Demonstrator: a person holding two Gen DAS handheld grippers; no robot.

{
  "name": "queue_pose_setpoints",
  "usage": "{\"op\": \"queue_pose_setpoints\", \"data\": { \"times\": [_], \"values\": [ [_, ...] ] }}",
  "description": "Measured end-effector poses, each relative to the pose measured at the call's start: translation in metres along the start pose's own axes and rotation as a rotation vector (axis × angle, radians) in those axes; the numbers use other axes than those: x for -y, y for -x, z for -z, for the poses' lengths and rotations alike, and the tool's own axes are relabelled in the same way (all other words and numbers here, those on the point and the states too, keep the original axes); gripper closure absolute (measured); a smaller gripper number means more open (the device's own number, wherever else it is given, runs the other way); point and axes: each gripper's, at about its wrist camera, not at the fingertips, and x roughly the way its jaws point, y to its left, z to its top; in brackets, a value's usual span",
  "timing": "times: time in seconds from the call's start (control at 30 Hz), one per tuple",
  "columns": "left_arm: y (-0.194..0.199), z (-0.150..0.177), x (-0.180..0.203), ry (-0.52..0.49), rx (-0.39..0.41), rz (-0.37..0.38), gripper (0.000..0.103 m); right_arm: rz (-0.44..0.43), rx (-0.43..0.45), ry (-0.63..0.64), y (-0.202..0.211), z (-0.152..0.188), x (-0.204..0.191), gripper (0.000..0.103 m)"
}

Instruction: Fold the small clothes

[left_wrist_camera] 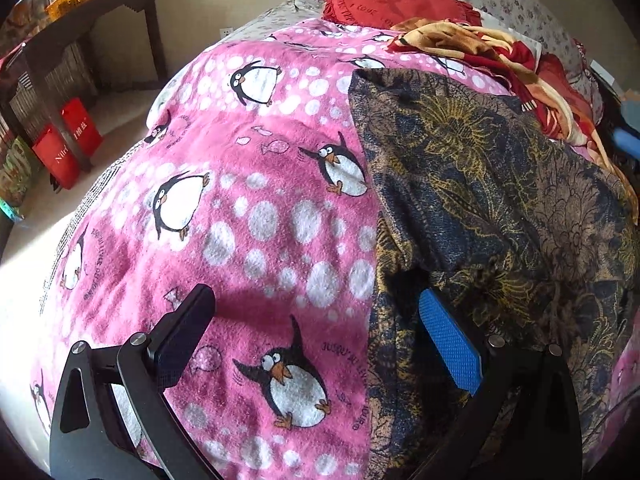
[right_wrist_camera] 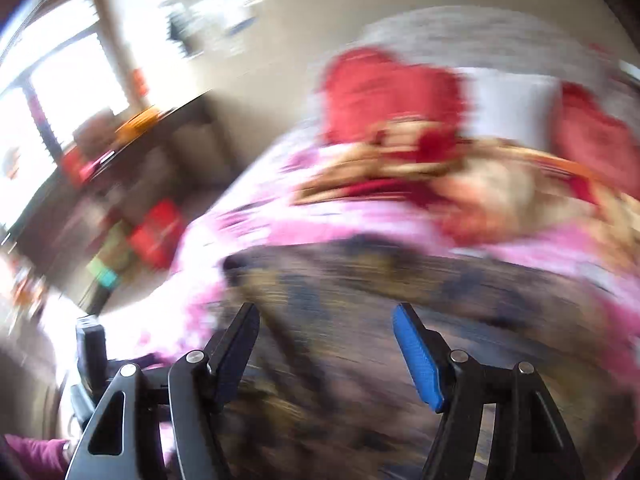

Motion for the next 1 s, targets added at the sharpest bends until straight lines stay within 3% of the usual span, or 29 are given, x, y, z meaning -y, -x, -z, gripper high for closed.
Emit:
{"op": "queue_pose_setpoints", "data": {
  "times": [0.2, 0.27, 0.3, 0.33, 0.37, 0.4, 0.57, 0.63, 0.77, 0.87, 0.97, 1.0],
  "values": [
    [-0.015, -0.012, 0.000, -0.022, 0.015, 0.000, 0.005, -0.090, -0.144, 0.271, -0.123, -0.031, -0.086, 0.036],
    [-0.016, -0.014, 0.000, -0.040, 0.028, 0.014, 0.009, -0.079, -0.197, 0.363, -0.157, -0.031, -0.104, 0.036],
    [-0.017, -0.015, 0.000, -0.051, 0.033, 0.020, 0.014, -0.062, -0.221, 0.399, -0.169, -0.029, -0.107, 0.048],
    [-0.018, -0.018, -0.001, -0.059, 0.035, 0.027, 0.017, -0.041, -0.261, 0.427, -0.184, -0.027, -0.109, 0.078],
    [-0.019, -0.021, -0.002, -0.066, 0.040, 0.038, 0.025, -0.045, -0.304, 0.427, -0.195, -0.027, -0.107, 0.093],
    [-0.017, -0.023, -0.004, -0.071, 0.045, 0.053, 0.033, -0.048, -0.319, 0.413, -0.199, -0.025, -0.103, 0.100],
    [-0.014, -0.037, -0.030, -0.020, 0.021, 0.159, 0.062, -0.215, -0.231, 0.216, -0.187, -0.051, -0.096, 0.101],
    [-0.011, -0.040, -0.040, -0.004, 0.021, 0.168, 0.062, -0.245, -0.211, 0.168, -0.193, -0.060, -0.102, 0.101],
    [-0.012, -0.042, -0.048, 0.021, 0.024, 0.098, 0.062, -0.182, -0.215, 0.138, -0.220, -0.049, -0.109, 0.101],
    [-0.005, -0.042, -0.057, 0.056, 0.021, 0.119, 0.062, -0.203, -0.220, 0.057, -0.211, -0.039, -0.093, 0.100],
    [0.010, -0.039, -0.061, 0.066, 0.043, 0.119, 0.062, -0.204, -0.154, 0.004, -0.151, -0.028, -0.072, 0.089],
    [0.014, -0.040, -0.056, 0.053, 0.056, 0.112, 0.061, -0.184, -0.131, 0.000, -0.127, -0.023, -0.063, 0.073]
  ]
}}
